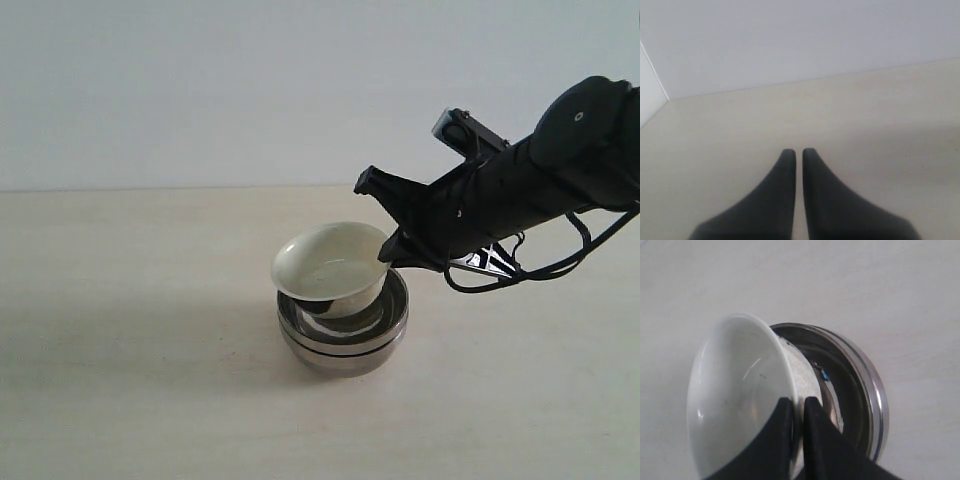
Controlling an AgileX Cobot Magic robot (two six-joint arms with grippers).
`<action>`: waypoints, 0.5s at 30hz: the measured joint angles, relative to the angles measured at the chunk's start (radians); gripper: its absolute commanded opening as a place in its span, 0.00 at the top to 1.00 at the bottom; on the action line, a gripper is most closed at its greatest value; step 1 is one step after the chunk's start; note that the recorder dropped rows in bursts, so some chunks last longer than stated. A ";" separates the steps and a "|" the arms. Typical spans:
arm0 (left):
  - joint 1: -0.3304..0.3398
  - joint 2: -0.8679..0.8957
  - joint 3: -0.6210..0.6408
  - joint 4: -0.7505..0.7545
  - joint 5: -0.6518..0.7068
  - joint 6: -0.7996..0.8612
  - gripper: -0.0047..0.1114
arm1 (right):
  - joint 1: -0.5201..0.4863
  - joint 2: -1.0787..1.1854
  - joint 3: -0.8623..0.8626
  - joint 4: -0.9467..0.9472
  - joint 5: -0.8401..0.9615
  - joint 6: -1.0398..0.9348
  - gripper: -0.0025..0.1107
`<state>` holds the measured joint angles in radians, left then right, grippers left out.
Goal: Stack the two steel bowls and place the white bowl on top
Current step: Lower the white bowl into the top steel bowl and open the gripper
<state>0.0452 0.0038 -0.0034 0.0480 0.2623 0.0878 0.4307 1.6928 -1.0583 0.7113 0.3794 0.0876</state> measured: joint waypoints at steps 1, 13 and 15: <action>0.000 0.000 0.000 0.000 0.000 0.000 0.93 | 0.000 0.000 0.000 0.000 0.002 0.000 0.98; 0.000 0.000 0.000 0.000 0.000 0.000 0.93 | 0.000 0.000 0.000 0.000 0.009 0.002 0.94; 0.000 0.000 0.000 0.000 0.000 0.000 0.93 | 0.000 0.000 0.000 0.000 0.013 0.007 0.83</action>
<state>0.0452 0.0038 -0.0034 0.0480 0.2623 0.0878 0.4307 1.6928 -1.0583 0.7113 0.3926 0.0943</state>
